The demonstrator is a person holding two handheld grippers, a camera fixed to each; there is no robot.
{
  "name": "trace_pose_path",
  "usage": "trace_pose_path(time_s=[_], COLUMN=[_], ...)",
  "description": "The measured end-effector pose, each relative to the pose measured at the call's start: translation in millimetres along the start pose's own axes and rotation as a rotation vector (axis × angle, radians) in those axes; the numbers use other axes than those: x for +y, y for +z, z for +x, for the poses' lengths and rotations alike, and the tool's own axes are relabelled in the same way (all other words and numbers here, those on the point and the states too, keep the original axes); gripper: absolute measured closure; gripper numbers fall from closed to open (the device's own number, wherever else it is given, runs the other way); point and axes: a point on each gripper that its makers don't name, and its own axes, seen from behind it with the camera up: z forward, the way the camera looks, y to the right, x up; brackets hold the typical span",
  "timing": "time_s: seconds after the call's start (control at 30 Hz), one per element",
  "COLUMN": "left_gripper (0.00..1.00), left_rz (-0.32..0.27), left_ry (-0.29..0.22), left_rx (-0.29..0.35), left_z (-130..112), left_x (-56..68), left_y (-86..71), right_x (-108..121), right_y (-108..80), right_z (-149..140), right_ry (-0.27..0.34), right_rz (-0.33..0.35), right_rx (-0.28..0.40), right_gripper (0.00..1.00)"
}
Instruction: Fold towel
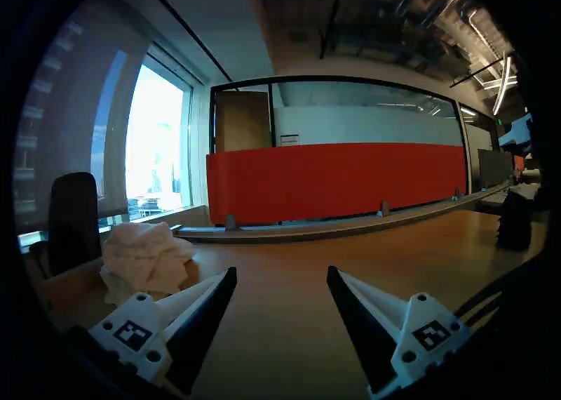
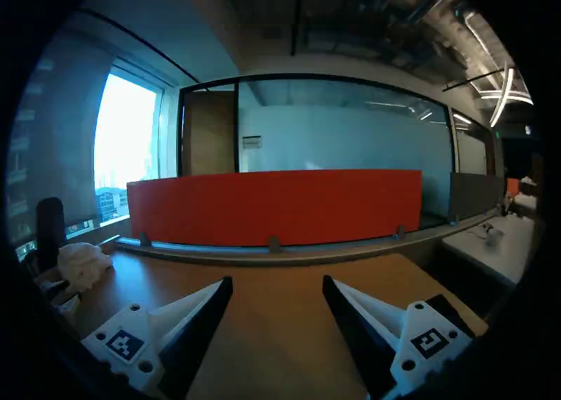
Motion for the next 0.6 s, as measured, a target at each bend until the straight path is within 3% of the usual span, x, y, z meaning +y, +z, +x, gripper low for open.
trace_pose_path(time_s=[0.6], left_gripper=[0.05], left_rz=[0.002], left_ry=[-0.061], left_rx=[0.006], left_z=[-18], left_x=[-4.6], left_y=[1.8], right_x=[0], right_y=[-3.4], right_z=[-8], right_ry=[-0.016], right_rz=[0.007], right_rx=[-0.001], right_gripper=[0.01])
